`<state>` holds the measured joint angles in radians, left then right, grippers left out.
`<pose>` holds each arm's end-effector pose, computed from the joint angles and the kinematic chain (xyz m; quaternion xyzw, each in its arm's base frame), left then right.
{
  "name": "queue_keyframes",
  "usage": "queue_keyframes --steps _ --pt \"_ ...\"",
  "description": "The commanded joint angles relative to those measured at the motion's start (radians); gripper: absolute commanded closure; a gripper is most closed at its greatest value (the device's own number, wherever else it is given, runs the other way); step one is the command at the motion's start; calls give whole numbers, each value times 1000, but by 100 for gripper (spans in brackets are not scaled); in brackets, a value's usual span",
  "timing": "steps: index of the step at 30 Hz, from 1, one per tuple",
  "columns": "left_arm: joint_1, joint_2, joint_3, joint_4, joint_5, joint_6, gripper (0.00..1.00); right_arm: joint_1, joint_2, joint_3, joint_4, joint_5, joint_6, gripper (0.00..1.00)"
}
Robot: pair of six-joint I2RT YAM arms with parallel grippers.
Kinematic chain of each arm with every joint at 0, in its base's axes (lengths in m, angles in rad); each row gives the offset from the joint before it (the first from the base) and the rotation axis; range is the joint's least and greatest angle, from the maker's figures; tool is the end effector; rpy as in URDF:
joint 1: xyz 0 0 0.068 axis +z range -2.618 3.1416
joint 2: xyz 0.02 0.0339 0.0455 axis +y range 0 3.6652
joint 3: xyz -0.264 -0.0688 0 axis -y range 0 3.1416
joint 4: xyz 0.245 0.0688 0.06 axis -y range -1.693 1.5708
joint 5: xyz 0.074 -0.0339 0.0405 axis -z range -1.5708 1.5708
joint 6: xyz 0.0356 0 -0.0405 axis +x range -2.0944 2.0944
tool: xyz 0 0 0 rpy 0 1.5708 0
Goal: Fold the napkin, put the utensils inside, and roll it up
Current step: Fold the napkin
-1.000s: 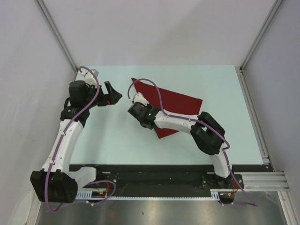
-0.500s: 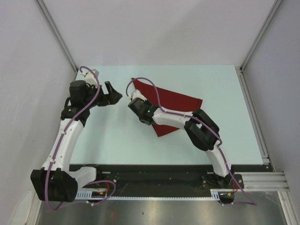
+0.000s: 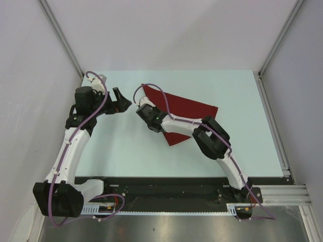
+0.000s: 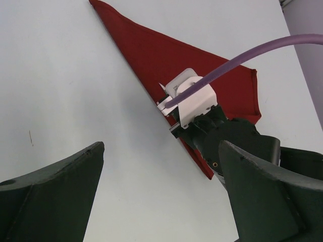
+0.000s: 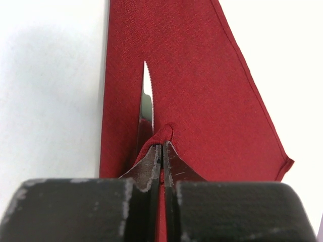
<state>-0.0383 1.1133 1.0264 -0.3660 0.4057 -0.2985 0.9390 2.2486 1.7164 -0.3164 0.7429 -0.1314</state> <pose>0.2479 -0.0236 0.3422 -0.0018 0.8373 -0.2554 0.4834 0.3108 0.3839 0.1713 -0.3343 0.8152 -0.1829 0.4361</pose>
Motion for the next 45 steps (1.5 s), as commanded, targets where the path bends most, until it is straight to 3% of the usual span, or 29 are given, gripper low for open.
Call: queue_keyframes --steps 1,6,8,11,15,22,29,35,45 --pt "9 3 0 27 24 -10 0 -16 32 57 13 -4 -7 89" --pt "9 5 0 27 22 -8 0 -26 29 81 11 -25 10 43" --pt "9 5 0 27 18 -7 0 -32 14 89 8 -39 16 32" --pt "9 8 -2 27 7 -4 0 -52 -46 94 4 -79 48 27" --pt "9 45 -5 30 -24 -1 0 -98 -170 46 -13 -167 127 26" --pt "9 213 34 104 -79 -79 2 -203 -454 -265 33 -376 269 26" --pt "8 511 136 398 2 -277 16 -281 -737 -484 86 -574 349 27" --pt "0 796 295 539 16 -362 21 -296 -849 -566 66 -634 366 27" --pt "-17 1158 639 530 -13 -432 31 -321 -911 -606 59 -674 415 26"
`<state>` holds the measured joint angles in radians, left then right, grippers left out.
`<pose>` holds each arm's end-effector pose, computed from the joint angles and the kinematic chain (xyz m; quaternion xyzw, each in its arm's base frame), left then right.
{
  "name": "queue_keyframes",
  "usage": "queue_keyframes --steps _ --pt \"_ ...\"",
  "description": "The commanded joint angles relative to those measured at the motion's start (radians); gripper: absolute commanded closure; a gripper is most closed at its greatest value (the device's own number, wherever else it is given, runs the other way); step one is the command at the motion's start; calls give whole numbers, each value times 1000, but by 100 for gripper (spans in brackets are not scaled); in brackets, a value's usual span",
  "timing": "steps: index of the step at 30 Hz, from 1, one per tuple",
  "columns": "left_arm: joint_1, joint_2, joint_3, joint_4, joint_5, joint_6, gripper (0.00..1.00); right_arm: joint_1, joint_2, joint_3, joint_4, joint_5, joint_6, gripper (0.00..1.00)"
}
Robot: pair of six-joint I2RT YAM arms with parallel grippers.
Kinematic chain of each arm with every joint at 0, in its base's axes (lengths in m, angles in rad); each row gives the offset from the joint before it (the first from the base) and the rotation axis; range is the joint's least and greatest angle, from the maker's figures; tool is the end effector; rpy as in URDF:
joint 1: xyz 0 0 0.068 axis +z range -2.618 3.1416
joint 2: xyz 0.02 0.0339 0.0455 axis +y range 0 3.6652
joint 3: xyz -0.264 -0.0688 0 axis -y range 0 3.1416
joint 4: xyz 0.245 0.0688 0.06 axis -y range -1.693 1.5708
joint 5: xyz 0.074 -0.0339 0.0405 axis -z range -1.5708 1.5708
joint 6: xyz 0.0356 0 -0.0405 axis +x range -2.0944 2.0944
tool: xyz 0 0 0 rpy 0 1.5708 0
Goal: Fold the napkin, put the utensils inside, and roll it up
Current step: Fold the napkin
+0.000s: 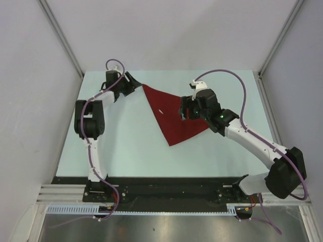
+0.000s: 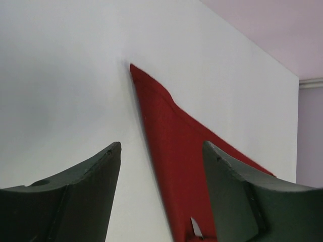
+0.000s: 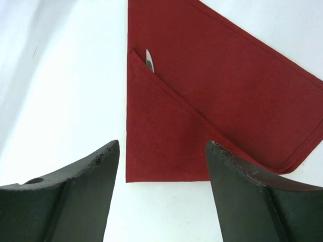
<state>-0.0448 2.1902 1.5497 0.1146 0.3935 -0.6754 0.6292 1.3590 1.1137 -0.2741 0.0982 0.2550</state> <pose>0.4969 -0.0359 0.1765 -0.1708 0.8382 -0.3310 0.3983 0.2541 0.1806 0.3160 -0.1365 0.8534 0.1761 0.4712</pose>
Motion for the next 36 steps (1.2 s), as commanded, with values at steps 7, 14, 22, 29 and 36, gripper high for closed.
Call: queue_keyframes --steps 7,14,22,29,36 --pt "-21 258 327 13 13 -107 35 -13 -5 2 16 -40 56 26" --pt "-35 362 461 -63 -16 -148 42 -14 -15 -14 12 -32 79 26" --pt "-35 376 379 7 2 -210 50 -19 -3 -9 6 -38 86 26" --pt "-30 370 322 49 -12 -225 53 -17 11 0 4 -43 89 26" --pt "-17 395 342 72 16 -247 80 -17 23 1 6 -52 93 26"
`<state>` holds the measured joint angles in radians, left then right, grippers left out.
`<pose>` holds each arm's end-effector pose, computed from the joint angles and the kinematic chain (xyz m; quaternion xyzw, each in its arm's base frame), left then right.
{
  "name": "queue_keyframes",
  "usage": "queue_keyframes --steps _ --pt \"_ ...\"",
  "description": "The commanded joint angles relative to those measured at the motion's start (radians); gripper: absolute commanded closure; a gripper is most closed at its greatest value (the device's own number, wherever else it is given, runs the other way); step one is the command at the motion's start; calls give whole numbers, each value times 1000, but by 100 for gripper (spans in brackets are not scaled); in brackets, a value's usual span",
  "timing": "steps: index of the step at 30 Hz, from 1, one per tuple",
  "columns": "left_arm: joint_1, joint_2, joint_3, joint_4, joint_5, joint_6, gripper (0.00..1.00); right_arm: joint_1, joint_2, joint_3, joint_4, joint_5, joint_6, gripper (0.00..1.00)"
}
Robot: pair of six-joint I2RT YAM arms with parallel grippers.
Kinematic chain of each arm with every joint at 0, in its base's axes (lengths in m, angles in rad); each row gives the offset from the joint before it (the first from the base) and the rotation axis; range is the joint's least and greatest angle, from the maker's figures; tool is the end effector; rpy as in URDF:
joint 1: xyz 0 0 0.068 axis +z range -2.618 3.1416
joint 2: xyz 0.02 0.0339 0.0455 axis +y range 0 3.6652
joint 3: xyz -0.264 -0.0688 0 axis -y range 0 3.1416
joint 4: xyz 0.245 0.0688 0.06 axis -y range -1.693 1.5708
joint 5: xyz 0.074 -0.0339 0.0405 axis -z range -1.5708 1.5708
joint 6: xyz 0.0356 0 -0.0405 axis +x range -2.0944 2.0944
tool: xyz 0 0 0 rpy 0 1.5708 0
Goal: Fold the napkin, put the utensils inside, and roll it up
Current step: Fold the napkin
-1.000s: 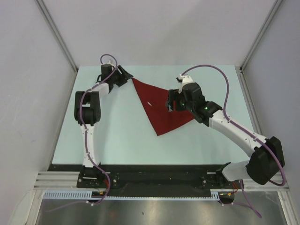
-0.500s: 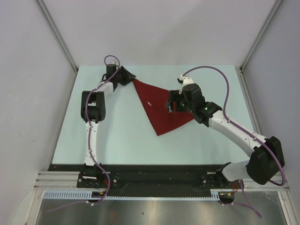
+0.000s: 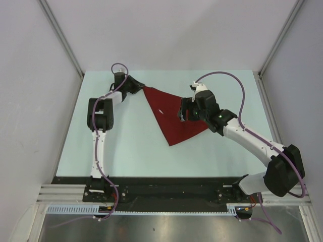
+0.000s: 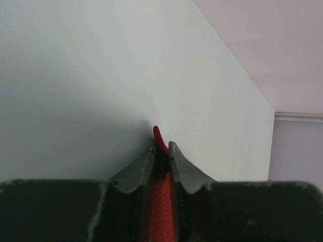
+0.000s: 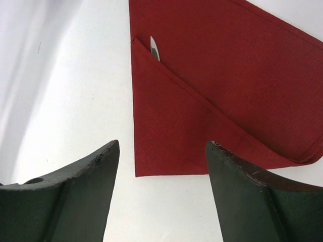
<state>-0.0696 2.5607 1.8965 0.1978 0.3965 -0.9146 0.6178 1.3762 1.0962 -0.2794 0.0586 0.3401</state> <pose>0.5637 -0.0531 0.1066 -0.2480 0.8037 -0.3908 0.3740 0.2570 0.1801 0.3043 -0.1070 0.8680 0.2004 0.4415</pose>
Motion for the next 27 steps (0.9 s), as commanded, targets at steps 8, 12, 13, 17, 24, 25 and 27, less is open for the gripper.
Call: queue_keyframes --steps 8,12,13,17,24,25,27 --pt "7 -2 9 98 94 23 100 -4 27 13 8 -3 10 26" --pt "-4 -97 -103 210 107 40 100 -6 27 -1 9 1 11 27" --pt "-7 -118 -126 232 107 42 100 -6 27 -5 11 1 13 26" --pt "-35 -274 -311 340 94 57 100 -3 23 -19 17 1 17 27" --pt "-110 -488 -628 512 81 82 100 -6 -9 -59 22 24 10 27" --pt "-120 -508 -663 541 74 88 100 -7 -20 -70 20 27 8 27" --pt "-154 -572 -767 564 67 102 100 -7 -29 -82 20 26 7 27"
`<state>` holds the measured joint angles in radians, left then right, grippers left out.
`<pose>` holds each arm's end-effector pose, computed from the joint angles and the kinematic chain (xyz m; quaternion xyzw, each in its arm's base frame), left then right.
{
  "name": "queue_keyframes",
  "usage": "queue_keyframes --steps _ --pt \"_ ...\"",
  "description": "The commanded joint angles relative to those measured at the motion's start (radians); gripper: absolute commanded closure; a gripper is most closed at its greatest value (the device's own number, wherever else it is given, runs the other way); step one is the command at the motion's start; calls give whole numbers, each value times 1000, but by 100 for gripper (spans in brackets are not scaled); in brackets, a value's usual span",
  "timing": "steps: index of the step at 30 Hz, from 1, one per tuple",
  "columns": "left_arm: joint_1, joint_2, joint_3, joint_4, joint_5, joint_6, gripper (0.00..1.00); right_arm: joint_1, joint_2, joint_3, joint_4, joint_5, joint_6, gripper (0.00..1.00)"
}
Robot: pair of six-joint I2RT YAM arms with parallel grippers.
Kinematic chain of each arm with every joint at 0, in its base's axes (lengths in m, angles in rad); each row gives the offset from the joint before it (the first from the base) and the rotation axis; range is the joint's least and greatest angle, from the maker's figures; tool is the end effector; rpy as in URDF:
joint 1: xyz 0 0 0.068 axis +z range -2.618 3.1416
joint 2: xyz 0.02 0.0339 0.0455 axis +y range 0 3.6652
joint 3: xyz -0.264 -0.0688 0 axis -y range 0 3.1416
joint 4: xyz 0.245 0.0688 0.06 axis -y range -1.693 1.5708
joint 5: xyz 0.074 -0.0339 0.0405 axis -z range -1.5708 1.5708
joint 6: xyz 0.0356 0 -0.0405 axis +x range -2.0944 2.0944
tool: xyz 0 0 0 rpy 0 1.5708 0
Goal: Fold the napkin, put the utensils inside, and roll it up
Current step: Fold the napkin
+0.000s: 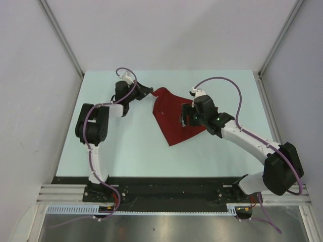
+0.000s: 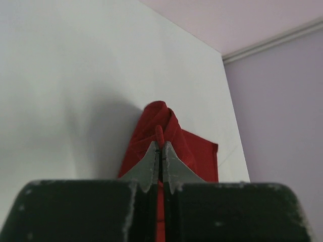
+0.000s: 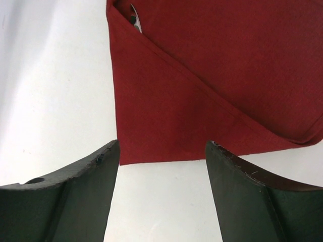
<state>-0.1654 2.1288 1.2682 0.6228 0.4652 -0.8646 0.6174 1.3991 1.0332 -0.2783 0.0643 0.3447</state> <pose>0.4588 -0.0928 0.1659 -0.1281 0.7674 -0.4540 0.4343 0.2563 0.1792 0.2762 -0.1073 0.8878 0.1812 0.4093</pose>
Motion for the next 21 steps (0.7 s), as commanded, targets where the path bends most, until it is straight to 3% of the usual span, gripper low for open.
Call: queue_keyframes --steps 1,8,21 --pt "-69 -162 -174 167 -7 56 100 -7 -64 -30 19 20 4 27" --pt "-199 -282 -430 225 -17 84 100 -7 -130 -90 27 23 22 27" --pt "-296 -346 -593 295 -2 61 100 2 -199 -171 34 34 59 27"
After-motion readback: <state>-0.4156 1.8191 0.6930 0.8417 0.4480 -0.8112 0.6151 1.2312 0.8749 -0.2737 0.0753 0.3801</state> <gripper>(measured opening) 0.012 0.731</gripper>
